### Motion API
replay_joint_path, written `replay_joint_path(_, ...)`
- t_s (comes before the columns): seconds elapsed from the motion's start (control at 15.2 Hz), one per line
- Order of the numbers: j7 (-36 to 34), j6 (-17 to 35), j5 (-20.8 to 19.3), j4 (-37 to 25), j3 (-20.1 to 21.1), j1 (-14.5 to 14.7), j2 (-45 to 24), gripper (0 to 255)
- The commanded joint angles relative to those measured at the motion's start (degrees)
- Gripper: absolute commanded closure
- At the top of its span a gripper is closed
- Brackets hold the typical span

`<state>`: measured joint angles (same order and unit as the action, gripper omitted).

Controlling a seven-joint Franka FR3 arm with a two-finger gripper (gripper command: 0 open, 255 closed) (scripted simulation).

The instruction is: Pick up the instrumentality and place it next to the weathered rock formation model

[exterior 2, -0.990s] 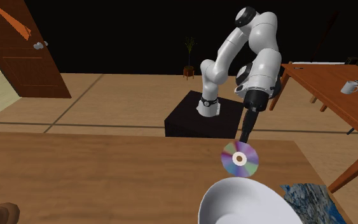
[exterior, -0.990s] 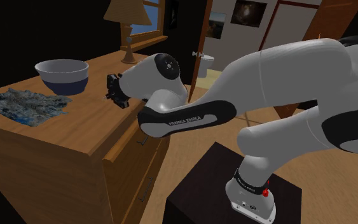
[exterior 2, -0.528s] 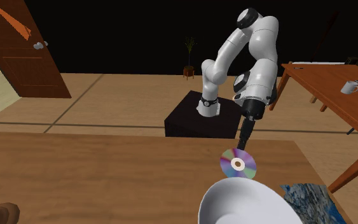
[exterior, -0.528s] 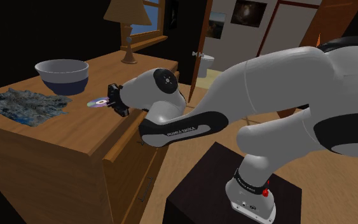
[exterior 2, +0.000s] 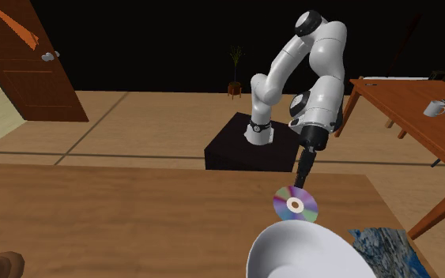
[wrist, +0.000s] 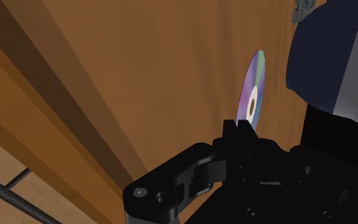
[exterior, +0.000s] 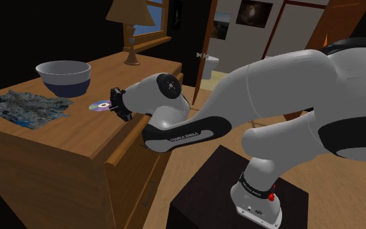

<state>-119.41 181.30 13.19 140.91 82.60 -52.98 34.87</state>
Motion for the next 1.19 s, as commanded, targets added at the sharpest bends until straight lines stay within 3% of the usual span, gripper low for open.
replay_joint_path(0.0,-0.01,0.00,0.00,0.01,0.02,-0.02,0.00,255)
replay_joint_path(0.07,-0.01,0.00,0.00,0.01,0.02,-0.02,0.00,0)
replay_joint_path(0.4,-0.01,0.00,-0.01,0.01,0.02,-0.02,0.00,0)
replay_joint_path(0.66,1.07,-5.43,2.02,4.26,-11.95,14.81,3.83,0)
replay_joint_path(1.12,1.13,-5.43,2.10,4.26,-11.93,14.81,3.85,0)
